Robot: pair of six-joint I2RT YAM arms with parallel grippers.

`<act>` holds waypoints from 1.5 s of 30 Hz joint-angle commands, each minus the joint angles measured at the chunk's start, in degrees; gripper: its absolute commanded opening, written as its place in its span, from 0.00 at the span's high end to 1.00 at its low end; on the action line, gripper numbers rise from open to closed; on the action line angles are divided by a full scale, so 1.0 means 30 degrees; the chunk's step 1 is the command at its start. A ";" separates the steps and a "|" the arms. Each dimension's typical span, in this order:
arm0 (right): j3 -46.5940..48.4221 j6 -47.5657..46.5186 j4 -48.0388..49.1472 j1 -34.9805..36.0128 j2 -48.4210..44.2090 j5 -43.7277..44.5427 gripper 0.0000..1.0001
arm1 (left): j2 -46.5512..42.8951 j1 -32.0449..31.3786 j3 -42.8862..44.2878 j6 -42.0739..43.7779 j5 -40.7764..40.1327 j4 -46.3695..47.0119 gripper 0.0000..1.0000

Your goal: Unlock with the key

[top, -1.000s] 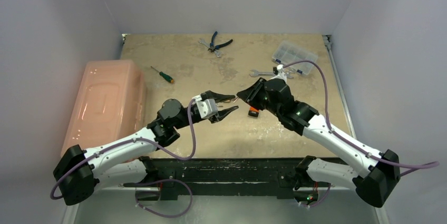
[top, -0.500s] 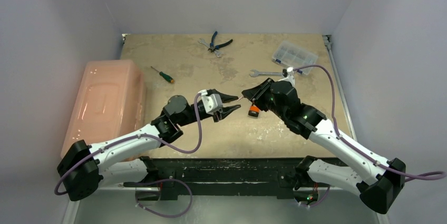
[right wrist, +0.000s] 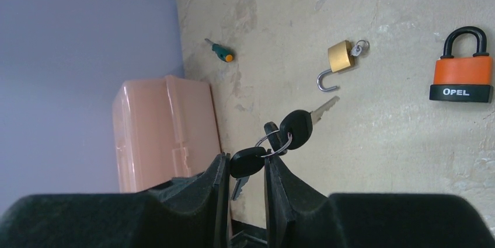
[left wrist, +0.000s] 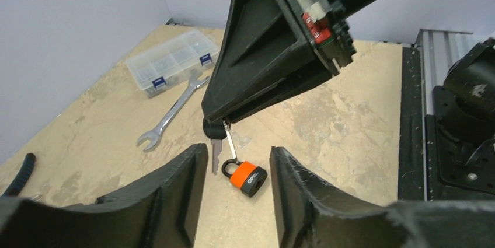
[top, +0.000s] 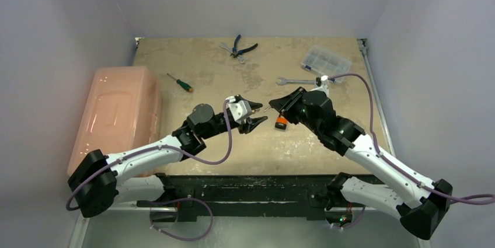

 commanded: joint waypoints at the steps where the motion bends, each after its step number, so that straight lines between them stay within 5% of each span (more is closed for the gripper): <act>1: 0.0233 0.0133 -0.0070 -0.0061 -0.0692 0.0495 1.00 | 0.0291 0.0068 0.0808 0.0102 -0.0492 0.0306 0.49; 10: 0.0056 0.0224 -0.0372 -0.0047 -0.0956 0.0714 1.00 | 0.1094 0.0068 0.0815 -0.0851 0.0242 0.1280 0.43; 18: -0.0415 -0.0132 0.0783 -0.0020 -0.0679 -0.0055 1.00 | 0.1343 0.0068 0.0456 -0.1655 -0.0355 0.2927 0.56; 22: -0.0680 0.0103 0.0988 -0.0024 -0.0384 -0.0509 1.00 | 0.1442 0.0068 0.0483 -0.1530 -0.0464 0.2840 0.74; 25: -0.0806 0.0116 0.1231 -0.0017 -0.0581 -0.0530 1.00 | 0.1587 0.0068 0.0584 -0.1308 -0.0586 0.2545 0.78; 36: -0.0742 0.0113 0.1378 -0.0020 -0.0720 -0.0507 1.00 | 0.1744 0.0068 0.0804 -0.1117 -0.0590 0.1872 0.59; 45: -0.1025 0.0306 0.2036 -0.0017 -0.0883 -0.1143 1.00 | 0.1784 0.0068 0.0950 -0.0850 -0.0899 0.1595 0.92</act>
